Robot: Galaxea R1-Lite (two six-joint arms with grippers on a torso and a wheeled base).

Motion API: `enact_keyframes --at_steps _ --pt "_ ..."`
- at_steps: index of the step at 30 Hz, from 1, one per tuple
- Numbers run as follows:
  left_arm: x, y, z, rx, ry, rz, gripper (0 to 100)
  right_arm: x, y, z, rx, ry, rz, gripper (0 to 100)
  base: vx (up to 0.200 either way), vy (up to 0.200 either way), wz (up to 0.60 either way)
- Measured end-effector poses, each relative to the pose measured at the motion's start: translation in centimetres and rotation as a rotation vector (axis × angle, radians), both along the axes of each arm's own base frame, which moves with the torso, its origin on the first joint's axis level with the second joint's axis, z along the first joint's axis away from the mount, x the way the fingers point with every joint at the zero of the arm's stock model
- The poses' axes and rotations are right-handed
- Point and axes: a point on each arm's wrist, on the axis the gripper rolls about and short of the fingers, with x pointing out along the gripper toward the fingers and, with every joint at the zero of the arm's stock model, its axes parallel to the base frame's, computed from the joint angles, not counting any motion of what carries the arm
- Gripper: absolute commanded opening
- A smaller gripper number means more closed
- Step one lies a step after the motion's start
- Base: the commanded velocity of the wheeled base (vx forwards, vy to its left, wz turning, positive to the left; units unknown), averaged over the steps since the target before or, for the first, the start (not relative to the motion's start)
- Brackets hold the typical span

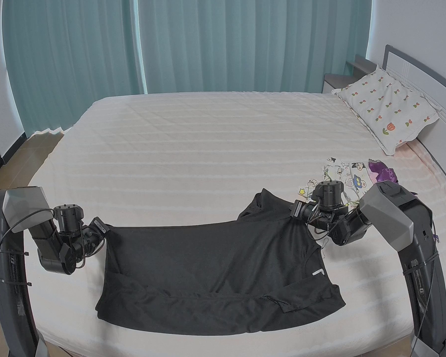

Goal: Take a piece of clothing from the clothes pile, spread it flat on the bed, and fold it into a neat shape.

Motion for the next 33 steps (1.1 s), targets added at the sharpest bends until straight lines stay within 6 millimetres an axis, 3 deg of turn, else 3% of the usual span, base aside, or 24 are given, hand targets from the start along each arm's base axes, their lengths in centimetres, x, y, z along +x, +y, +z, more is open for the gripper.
enact_keyframes --at_steps 12,27,33 --pt "-0.4 0.6 1.2 0.018 -0.067 0.007 0 -1.5 -0.7 1.4 0.01 -0.057 -0.004 0 0.0 0.0 0.0" --pt "-2.1 0.5 2.1 0.088 -0.053 -0.086 0 -6.0 -2.2 3.6 0.031 -0.005 0.048 0 0.0 0.0 0.0" --pt "-3.0 0.8 2.6 0.124 -0.05 -0.1 0 -7.9 -2.8 3.6 0.028 0.012 0.053 0 0.0 0.0 0.0"
